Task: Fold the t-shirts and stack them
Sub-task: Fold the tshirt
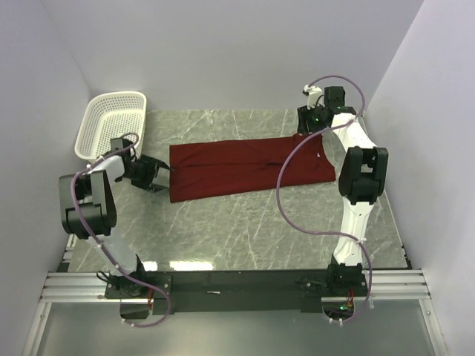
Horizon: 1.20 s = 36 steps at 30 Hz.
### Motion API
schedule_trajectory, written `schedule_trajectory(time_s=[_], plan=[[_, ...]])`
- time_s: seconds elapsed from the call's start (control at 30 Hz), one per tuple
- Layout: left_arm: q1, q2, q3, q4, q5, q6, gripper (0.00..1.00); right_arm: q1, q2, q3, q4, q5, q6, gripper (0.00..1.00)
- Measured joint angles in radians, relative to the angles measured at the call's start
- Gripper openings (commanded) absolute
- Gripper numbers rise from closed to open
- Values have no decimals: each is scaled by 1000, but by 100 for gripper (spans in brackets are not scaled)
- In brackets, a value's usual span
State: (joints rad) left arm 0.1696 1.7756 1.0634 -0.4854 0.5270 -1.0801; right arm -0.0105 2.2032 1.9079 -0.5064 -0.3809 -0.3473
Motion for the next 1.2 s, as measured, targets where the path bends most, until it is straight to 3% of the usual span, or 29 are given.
schedule_trajectory(time_s=[0.37, 0.7, 1.2], plan=[[0, -345, 30, 87, 27, 318, 82, -1, -122, -141, -134, -299, -15, 51], [-1, -792, -126, 143, -167, 547, 88, -1, -164, -318, -123, -285, 216, 51], [-1, -838, -196, 143, -167, 589, 87, 12, -46, -286, -79, -177, 446, 51]])
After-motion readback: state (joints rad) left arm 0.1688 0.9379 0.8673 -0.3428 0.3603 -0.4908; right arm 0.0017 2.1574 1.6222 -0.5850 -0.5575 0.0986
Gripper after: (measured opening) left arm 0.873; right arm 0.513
